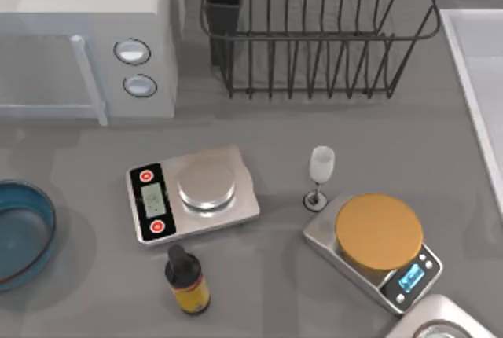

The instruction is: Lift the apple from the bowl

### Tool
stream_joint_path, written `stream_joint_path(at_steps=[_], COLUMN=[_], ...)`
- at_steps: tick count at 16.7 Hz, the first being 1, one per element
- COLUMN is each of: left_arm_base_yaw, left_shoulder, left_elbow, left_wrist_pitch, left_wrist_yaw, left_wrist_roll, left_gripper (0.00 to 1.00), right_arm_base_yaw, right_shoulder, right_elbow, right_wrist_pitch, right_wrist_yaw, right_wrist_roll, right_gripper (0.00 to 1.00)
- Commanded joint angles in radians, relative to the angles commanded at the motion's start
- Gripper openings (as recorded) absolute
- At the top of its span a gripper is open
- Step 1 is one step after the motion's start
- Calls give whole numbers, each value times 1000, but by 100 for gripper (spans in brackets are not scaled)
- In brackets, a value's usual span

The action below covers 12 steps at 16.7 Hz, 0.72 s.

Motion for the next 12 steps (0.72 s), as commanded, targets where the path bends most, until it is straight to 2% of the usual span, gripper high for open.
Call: stream_joint_path(at_steps=[4, 12], left_arm_base_yaw=[-110, -610], left_shoulder=[99, 431], left_elbow=[61, 239], left_wrist_pitch=[23, 154], left_wrist_yaw=[4, 18], left_wrist_roll=[-110, -599], left_gripper=[0, 0], right_arm_base_yaw=[0, 0], right_shoulder=[0, 0], right_elbow=[0, 0], right_wrist_pitch=[0, 0], right_wrist_yaw=[0, 0], right_wrist_roll=[0, 0], right_gripper=[100, 100])
